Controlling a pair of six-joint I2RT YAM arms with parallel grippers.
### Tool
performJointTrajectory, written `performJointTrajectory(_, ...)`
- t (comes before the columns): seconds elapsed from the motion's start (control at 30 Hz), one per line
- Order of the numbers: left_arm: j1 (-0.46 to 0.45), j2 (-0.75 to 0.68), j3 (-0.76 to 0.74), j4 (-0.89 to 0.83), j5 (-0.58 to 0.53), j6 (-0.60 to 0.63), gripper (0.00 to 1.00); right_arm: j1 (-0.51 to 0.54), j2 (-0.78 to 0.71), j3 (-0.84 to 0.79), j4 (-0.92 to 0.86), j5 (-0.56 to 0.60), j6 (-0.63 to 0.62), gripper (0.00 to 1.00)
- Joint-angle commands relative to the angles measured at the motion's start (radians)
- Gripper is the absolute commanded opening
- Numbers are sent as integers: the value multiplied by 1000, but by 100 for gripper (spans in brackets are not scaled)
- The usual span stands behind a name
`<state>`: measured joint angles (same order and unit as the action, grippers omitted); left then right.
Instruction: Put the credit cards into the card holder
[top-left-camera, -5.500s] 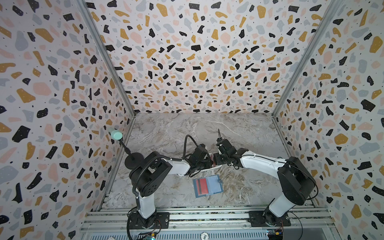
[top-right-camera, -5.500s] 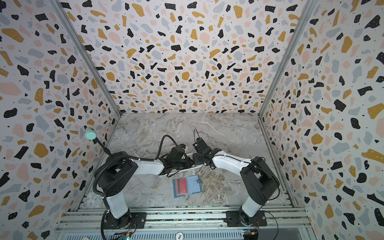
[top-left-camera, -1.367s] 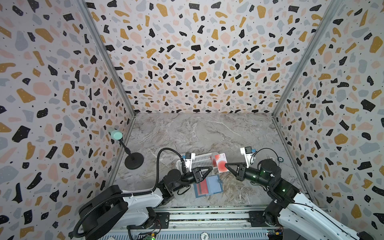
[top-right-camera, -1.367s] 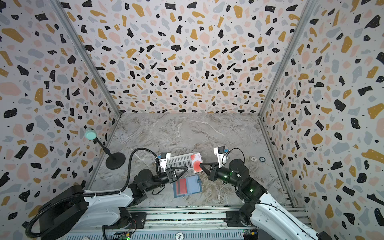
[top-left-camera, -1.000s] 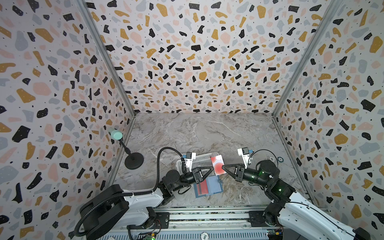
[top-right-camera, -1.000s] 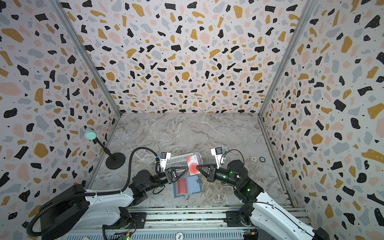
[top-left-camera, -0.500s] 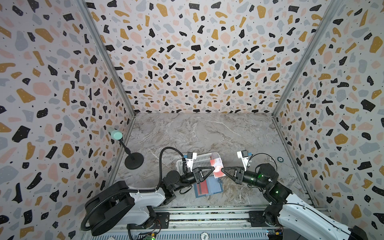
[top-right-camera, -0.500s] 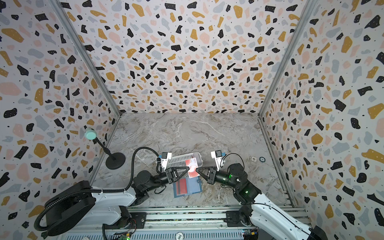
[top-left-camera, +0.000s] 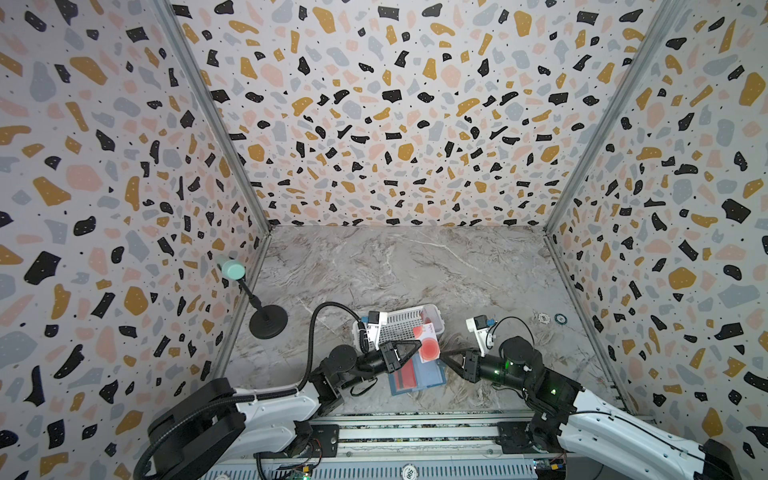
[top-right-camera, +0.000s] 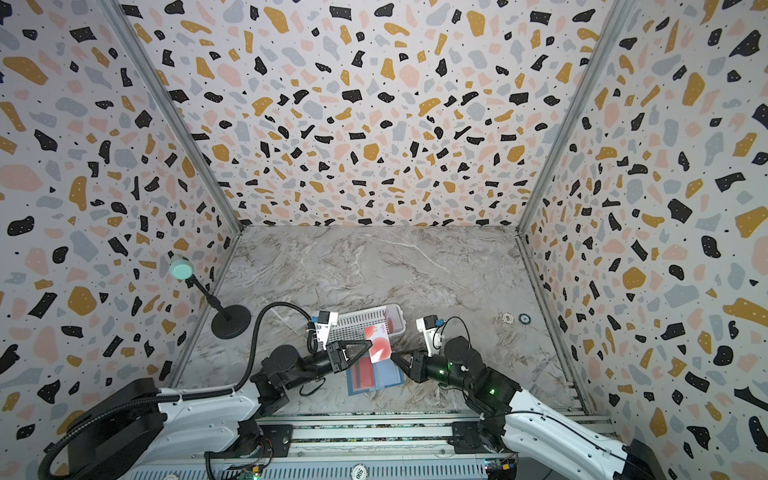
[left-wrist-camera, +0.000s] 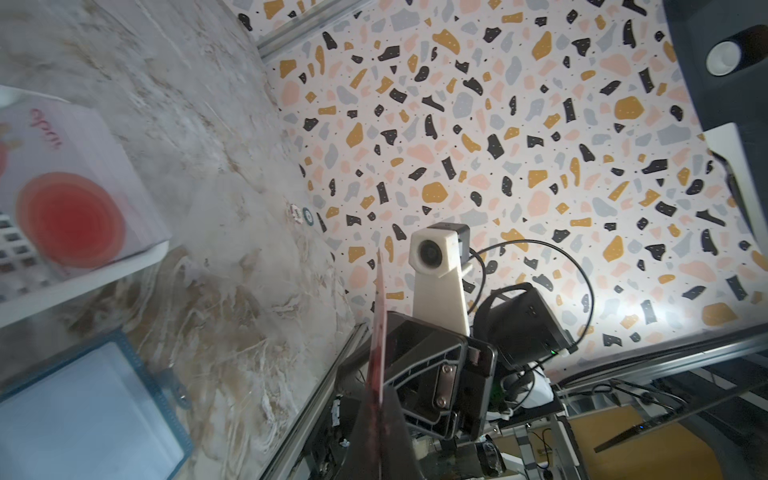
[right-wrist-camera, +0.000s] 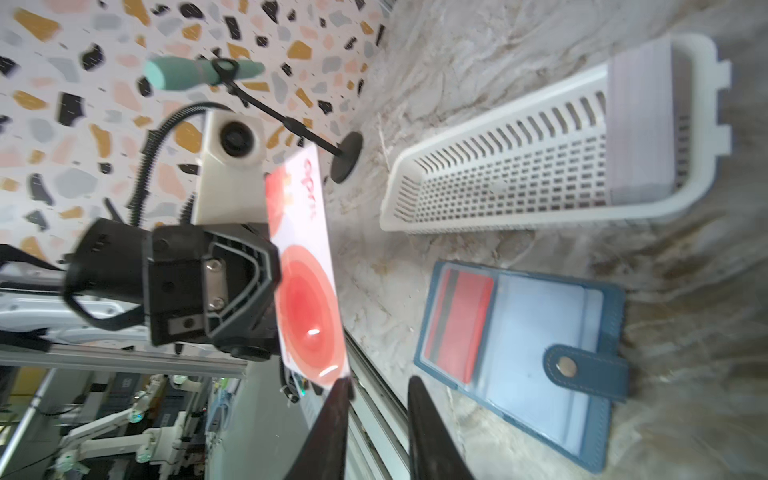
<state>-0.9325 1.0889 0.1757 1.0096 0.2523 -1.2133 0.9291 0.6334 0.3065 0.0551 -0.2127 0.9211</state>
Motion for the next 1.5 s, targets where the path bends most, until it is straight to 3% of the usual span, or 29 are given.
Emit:
performJointTrajectory(0.0,-1,-86,-21,-158,-23,38,0,85,42,56,-199,228,-27,26)
performJointTrajectory(0.27,0,-185,-76,-308,-56,47,0,182,262,119,-319,371,-1,26)
performJointTrajectory(0.7,-2,-124,-82,-311,-70,62,0,183,412,111,-227,362,-30,24)
performJointTrajectory(1.47,-12,22,-69,-232,-72,47,0,183,525,116,-169,334,-50,16)
